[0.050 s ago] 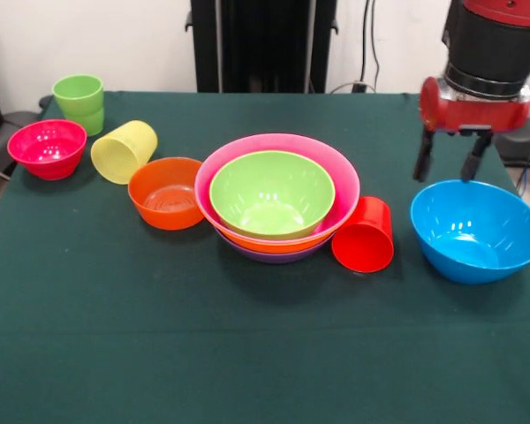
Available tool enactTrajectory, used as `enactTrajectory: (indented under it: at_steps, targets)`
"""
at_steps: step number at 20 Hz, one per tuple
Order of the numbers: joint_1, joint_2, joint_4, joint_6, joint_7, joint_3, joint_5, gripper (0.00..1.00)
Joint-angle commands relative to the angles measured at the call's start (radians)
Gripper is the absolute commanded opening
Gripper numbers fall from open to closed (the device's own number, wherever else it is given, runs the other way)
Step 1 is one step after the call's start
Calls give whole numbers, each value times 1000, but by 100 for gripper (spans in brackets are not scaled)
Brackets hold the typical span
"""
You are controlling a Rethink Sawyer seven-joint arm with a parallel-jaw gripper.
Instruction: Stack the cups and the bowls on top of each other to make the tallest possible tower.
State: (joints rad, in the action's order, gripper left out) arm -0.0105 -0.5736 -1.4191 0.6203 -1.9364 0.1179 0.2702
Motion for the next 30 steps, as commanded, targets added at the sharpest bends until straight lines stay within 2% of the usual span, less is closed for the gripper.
enactTrajectory:
  at_steps: [1, 5, 7, 18, 23, 27, 30]
  targets:
    - [-15, 23, -80, -168, -59, 12, 89, 100]
    - [-8, 5, -112, -326, -67, -10, 105, 100]
    - [1, 2, -118, -354, -50, -12, 107, 100]
    - [111, -49, -183, -338, 56, 80, 88, 100]
    - [120, -53, -205, -347, 55, 88, 100, 100]
    - [93, -20, -190, -373, 0, 54, 90, 100]
    - [31, 17, -153, -389, -42, -8, 96, 100]
